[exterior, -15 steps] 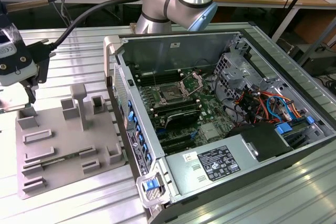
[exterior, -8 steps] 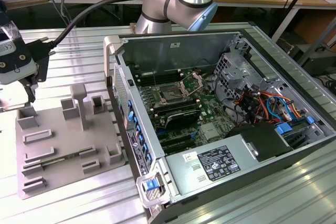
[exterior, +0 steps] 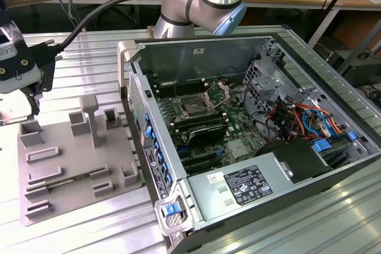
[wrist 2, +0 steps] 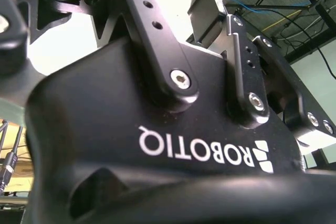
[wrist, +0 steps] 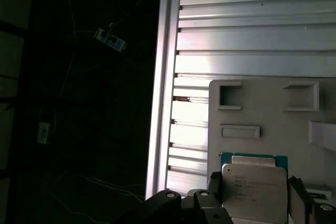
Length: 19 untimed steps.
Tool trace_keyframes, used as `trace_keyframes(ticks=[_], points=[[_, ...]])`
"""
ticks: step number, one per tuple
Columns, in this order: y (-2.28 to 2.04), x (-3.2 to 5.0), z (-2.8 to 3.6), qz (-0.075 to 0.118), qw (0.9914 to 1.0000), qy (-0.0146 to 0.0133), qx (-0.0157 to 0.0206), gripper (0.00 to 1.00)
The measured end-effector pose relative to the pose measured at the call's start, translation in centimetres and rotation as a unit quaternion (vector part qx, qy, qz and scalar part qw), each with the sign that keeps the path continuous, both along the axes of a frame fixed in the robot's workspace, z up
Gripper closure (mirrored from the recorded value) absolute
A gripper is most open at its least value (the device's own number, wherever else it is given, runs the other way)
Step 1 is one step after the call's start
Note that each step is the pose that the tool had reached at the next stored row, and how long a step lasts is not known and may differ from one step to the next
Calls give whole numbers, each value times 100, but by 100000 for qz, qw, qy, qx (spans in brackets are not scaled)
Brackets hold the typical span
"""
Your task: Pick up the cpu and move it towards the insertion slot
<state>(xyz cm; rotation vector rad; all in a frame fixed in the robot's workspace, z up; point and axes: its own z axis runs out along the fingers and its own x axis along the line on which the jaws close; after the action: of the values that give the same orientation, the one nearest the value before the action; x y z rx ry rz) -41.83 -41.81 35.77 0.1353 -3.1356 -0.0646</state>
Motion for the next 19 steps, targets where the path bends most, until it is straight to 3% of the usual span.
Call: trace_keyframes(ticks=[7,19], points=[[0,1,21,1,100000,0,0,45],[0,1,136,-2,100000,-3,-2,45]])
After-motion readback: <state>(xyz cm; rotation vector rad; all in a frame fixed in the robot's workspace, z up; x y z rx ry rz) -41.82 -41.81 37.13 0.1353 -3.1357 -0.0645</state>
